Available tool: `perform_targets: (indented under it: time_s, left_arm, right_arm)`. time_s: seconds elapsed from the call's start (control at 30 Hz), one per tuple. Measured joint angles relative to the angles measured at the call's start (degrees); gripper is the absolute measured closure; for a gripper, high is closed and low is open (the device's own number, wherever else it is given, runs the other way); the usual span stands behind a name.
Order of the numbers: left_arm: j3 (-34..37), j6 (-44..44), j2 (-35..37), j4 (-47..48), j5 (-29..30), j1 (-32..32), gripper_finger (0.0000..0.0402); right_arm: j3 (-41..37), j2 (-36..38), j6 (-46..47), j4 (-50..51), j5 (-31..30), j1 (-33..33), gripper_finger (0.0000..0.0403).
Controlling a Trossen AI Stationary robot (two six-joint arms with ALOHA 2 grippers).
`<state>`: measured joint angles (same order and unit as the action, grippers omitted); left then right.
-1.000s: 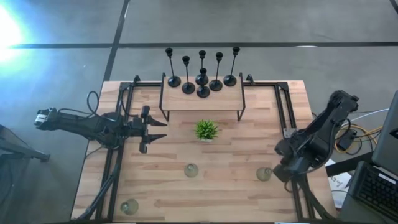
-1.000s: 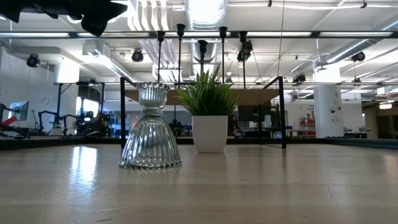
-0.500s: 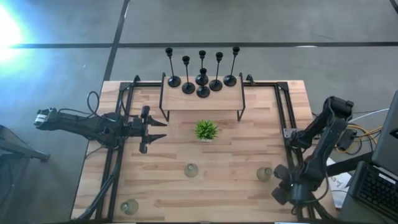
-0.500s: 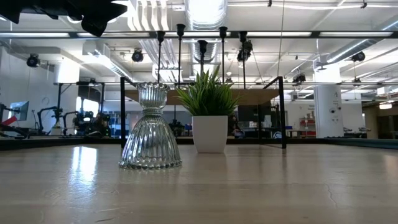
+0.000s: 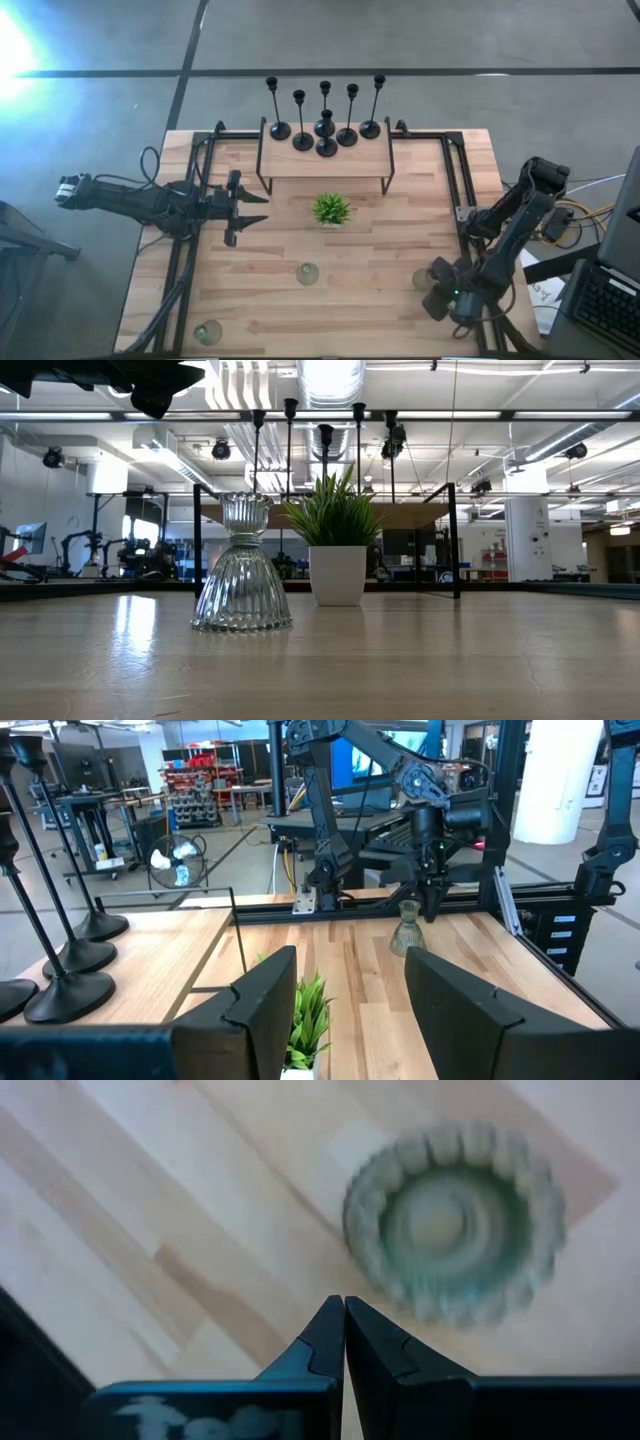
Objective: Pick & Place candle stick holders
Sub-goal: Put the transparent glass candle holder on the shelf
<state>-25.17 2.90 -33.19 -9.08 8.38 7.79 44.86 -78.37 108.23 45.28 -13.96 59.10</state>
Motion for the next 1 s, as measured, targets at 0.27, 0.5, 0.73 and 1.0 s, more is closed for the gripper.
perform_targets:
  time_s: [0.27, 0.5, 0.73, 1.0]
  left_arm:
    - [0.02, 0.06, 0.0, 0.05, 0.0, 0.0, 0.0209]
    - [0.02, 0.06, 0.0, 0.07, 0.0, 0.02, 0.0209]
    - [0.02, 0.08, 0.0, 0.08, 0.0, 0.01, 0.0209]
    - [0.02, 0.11, 0.0, 0.11, 0.0, 0.02, 0.0209]
  right_arm:
    - [-0.09, -0.52, -5.78, 5.95, 0.4, -5.62, 0.0395]
    - [-0.09, -0.33, -8.62, 6.73, -4.06, -7.8, 0.0395]
    - [-0.35, -0.24, -15.18, 6.8, -8.79, -12.09, 0.0395]
    - [-1.04, -0.27, -19.79, 5.61, -12.14, -15.51, 0.0378]
